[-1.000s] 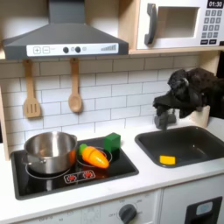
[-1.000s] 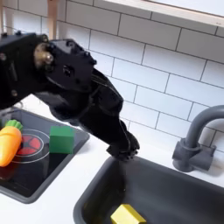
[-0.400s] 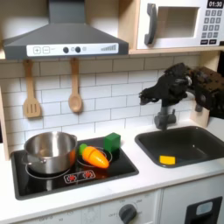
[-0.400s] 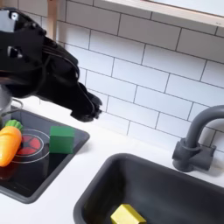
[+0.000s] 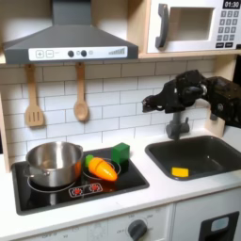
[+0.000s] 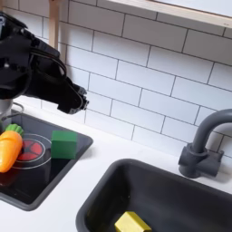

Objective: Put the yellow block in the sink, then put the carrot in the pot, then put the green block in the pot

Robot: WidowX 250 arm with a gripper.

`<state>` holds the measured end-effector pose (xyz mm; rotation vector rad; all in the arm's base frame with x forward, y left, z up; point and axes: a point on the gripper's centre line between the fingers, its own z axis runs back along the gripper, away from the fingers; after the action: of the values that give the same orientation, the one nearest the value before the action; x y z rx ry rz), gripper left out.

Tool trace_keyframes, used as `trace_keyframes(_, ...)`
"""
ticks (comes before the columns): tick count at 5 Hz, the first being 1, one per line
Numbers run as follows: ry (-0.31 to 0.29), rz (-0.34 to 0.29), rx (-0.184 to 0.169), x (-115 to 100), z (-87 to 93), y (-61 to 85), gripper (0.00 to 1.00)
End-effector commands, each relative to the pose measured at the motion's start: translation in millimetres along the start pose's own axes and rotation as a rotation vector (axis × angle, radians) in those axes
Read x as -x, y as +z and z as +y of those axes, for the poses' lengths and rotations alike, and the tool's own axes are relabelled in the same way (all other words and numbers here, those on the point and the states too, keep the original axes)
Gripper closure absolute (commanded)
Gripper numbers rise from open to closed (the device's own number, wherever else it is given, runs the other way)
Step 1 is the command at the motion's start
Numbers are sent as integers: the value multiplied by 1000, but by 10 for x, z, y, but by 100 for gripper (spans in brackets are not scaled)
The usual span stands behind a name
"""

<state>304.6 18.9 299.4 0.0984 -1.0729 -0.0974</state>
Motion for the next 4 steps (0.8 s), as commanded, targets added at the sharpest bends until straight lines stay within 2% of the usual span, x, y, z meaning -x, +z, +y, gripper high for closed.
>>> trace_keyframes(1, 1, 2, -1, 3, 4, 0, 0)
trace_keyframes(2, 63, -121, -48, -77, 105, -35, 0)
trace_keyframes(3, 81, -227, -117, -154, 290, -53, 0)
trace_keyframes(4, 90, -289, -168, -220, 437, -41, 0)
